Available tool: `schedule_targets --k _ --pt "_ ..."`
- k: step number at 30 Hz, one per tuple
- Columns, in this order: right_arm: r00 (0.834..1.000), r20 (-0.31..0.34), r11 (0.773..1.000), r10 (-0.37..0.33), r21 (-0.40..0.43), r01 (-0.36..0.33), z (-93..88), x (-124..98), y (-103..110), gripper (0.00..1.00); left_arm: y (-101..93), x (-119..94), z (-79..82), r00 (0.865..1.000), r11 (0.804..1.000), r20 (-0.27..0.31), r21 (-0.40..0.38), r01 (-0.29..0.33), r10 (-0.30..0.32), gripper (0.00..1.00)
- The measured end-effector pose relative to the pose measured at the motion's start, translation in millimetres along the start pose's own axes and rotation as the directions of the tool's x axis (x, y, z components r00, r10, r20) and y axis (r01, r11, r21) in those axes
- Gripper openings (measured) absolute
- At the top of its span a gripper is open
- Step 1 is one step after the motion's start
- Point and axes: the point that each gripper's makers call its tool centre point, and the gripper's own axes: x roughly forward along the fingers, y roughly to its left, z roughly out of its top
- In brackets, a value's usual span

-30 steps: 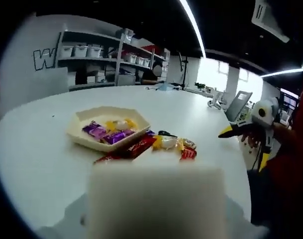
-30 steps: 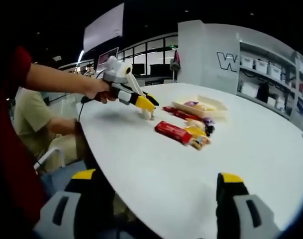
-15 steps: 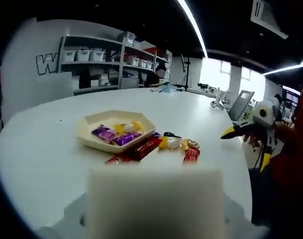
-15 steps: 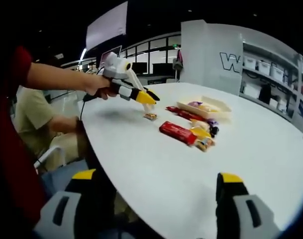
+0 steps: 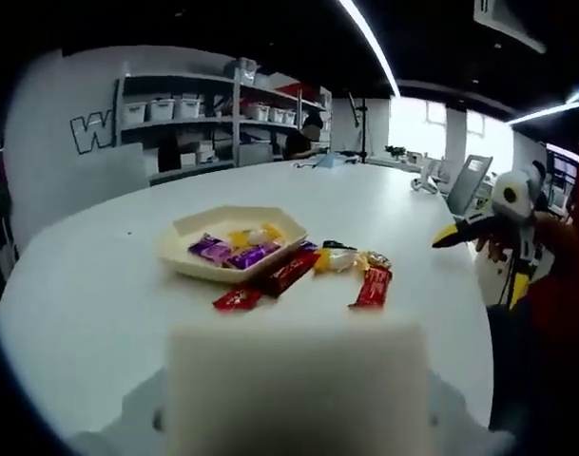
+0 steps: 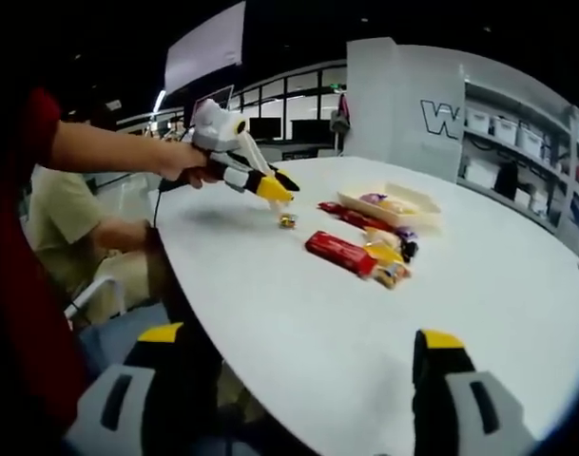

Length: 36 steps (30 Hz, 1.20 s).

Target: Place the target food into the container with the food tongs after gripping and lifting it, then release it inside without dropping or visibly crushing the food.

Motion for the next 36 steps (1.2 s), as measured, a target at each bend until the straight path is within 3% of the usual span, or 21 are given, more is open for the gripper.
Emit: schedule_targets --k 5,7,11,15,20,28,33,36 --pt "1.000 -0.003 1.000 0.007 -0.007 -0.007 0.3 0.0 2.8 0.98 10.7 -1.5 -5.9 0.998 0.999 -0.030 0.025 -0.047 0.048 0.29" --pt "1.000 -0.003 1.000 0.005 -0.006 -0.005 -0.1 -0.7 2.4 0.98 8.3 -0.2 -3.0 0.999 0.999 -0.011 -0.031 -0.036 0.035 0.29" --pt "1.000 -0.005 1.000 -0.001 -0.002 0.001 -1.4 -2.5 0.5 0.98 -7.6 3.9 7.6 1.000 0.999 0.018 -0.041 -0.001 0.001 0.29" --pt "1.000 -0.008 1.000 0.000 -0.010 0.000 -1.4 -2.5 1.2 0.97 -20.1 11.4 0.7 1.000 1.000 -0.001 -0.010 0.027 -0.027 0.29" --pt "1.000 -0.011 1.000 0.006 -0.017 -0.006 -2.3 -2.9 4.5 0.97 -20.2 15.4 -4.2 0.999 0.999 -0.017 -0.026 0.035 -0.035 0.29" --pt "1.000 -0.011 1.000 0.001 -0.015 -0.002 -4.2 -4.6 0.8 0.96 -17.3 15.9 -9.1 0.999 0.999 -0.020 0.024 0.030 -0.030 0.24" --pt "1.000 -0.014 1.000 0.008 -0.019 -0.009 -4.9 -3.2 1.7 0.96 -13.8 15.7 -7.8 1.000 0.999 -0.017 -0.037 0.017 -0.018 0.23" --pt "1.000 -0.016 1.000 0.018 -0.020 -0.018 -5.1 -2.4 3.4 0.97 -16.5 16.6 -6.2 1.000 0.999 -0.019 -0.033 0.018 -0.018 0.23"
